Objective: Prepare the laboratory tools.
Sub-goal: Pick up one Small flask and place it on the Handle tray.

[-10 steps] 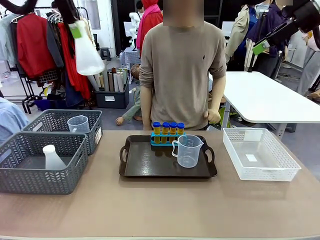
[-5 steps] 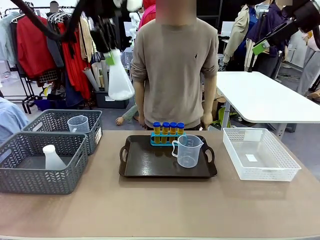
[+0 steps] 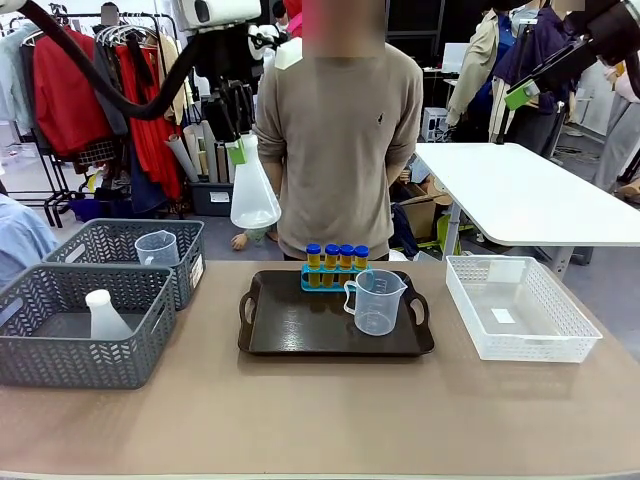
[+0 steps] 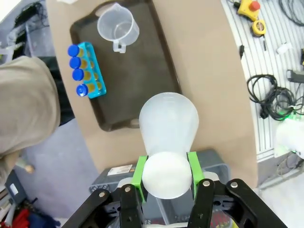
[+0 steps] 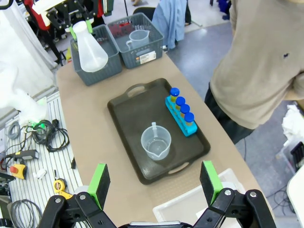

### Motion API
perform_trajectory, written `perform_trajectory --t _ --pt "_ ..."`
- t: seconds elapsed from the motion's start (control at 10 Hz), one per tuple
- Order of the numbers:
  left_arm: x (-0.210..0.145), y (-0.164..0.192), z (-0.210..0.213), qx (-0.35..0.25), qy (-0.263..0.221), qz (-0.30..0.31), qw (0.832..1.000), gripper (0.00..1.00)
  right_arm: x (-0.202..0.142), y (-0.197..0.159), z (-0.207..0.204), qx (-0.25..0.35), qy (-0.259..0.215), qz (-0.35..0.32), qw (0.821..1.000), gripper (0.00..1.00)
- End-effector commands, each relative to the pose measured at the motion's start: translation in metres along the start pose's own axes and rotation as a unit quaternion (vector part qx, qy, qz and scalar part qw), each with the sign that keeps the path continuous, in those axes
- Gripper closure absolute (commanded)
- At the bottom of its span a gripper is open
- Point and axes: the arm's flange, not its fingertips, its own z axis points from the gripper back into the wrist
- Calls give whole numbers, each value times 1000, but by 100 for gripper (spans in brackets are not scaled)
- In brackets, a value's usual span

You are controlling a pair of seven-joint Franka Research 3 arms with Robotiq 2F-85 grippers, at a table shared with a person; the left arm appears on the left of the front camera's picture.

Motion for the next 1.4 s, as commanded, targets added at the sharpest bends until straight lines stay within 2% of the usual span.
perform_trajectory --t 0.0,0.1,0.2,0.4,0.6,0.7,1.0,1.2,1.3 --pt "-2 -2 12 1 0 1 1000 100 1 1 0 2 -3 2 1000 0" --pt "0 0 0 0 0 0 1000 100 1 1 0 2 -3 2 1000 0" --pt "-3 21 -18 -33 -2 3 999 100 1 1 0 2 -3 2 1000 0" --pt "0 64 -58 -43 -8 21 999 100 1 1 0 2 -3 2 1000 0" --pt "5 88 -87 -17 -2 26 1000 100 1 1 0 2 -3 2 1000 0" --pt "7 98 -103 -33 -6 28 999 100 1 1 0 2 -3 2 1000 0" --pt "8 117 -159 -73 0 -15 997 100 1 1 0 2 -3 2 1000 0" --pt "13 122 -186 -62 -12 -33 997 100 1 1 0 2 -3 2 1000 0" --pt "15 123 -207 -58 4 -47 997 100 1 1 0 2 -3 2 1000 0"
